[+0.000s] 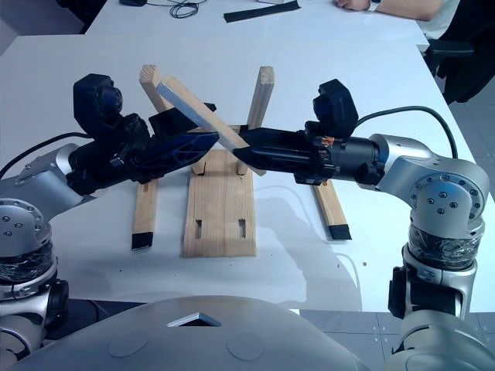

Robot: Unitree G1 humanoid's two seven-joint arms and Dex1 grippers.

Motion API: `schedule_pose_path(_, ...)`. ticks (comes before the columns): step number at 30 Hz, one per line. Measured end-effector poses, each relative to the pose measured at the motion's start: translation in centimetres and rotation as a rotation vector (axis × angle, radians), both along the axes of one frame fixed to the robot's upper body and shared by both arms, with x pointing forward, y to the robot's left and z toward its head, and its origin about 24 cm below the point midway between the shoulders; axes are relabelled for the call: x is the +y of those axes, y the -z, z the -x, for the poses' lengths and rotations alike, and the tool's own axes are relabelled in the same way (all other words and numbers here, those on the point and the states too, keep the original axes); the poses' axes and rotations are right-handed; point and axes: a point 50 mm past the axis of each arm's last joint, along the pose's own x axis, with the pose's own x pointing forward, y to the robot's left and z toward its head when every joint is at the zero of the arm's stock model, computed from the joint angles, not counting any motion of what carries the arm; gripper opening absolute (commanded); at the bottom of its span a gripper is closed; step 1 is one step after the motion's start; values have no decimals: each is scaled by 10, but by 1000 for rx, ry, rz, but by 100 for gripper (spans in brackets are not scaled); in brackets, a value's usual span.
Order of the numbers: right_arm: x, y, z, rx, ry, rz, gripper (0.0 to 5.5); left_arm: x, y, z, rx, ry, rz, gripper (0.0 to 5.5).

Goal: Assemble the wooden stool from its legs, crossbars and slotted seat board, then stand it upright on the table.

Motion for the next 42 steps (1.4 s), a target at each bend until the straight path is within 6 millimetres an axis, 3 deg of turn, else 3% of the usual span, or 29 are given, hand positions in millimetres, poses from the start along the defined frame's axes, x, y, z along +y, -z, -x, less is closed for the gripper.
schedule_pose_path(3,4,2,1,2,-19,2,133,-7,3,5,-13,52,-14,406)
schedule_pose_path(13,8,6,4,1,-43,16,133,-7,4,5,-34,84,-22,253)
schedule_pose_path(25,4,11,5,4,-31,51,133,1,-3,2,-65,72,-10,253)
schedule_pose_path(33,6,12,7,6,-65,47,133,1,-4,3,-53,89,11,128)
schedule_pose_path(42,8,13,8,15,-78,55,133,3,0,4,-39,97,8,130)
